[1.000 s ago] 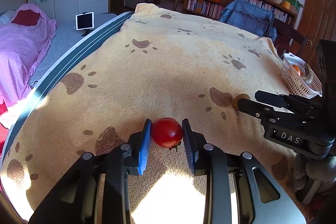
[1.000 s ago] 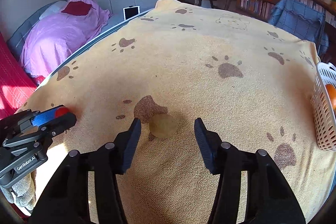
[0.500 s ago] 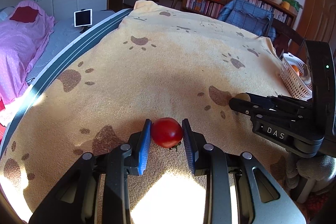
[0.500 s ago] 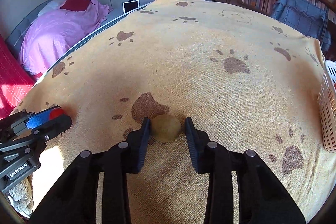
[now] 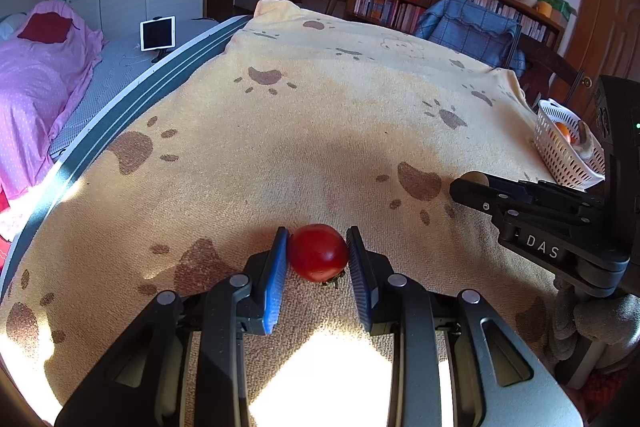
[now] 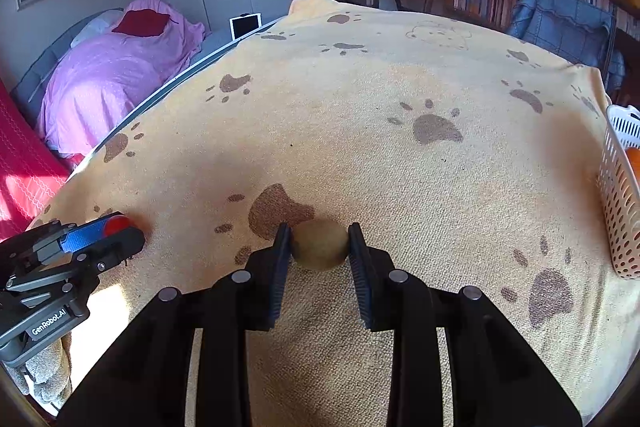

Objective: Organize fruits
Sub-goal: 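Grasp the small round brown fruit with the right tool while the left tool holds the tomato, then carry the round brown fruit into the basket and open the right tool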

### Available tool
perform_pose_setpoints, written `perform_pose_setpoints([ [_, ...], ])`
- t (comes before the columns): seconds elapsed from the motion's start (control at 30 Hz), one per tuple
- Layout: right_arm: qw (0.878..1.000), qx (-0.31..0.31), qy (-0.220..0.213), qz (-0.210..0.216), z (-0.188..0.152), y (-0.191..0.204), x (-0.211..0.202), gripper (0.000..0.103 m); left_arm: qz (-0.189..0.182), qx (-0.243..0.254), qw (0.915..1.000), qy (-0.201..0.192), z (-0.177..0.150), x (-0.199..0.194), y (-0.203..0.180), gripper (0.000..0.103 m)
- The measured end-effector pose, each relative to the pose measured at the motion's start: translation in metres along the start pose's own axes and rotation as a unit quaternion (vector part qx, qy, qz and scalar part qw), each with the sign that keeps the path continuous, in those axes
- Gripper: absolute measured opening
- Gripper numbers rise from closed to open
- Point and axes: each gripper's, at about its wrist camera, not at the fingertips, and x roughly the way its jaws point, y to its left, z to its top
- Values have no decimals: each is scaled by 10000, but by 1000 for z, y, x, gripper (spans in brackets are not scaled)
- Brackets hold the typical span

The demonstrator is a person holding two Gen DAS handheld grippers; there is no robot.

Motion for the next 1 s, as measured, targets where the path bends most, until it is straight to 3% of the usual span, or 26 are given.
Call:
perform_pose_setpoints([
  [0.57, 9922, 826, -788, -498, 1, -61, -66, 30, 104, 18, 9999, -6, 0, 0, 0, 30],
  [1.0, 9691, 1519, -1313, -1431, -13, -141, -121, 30, 187, 10, 9998, 1, 0, 0, 0, 30],
])
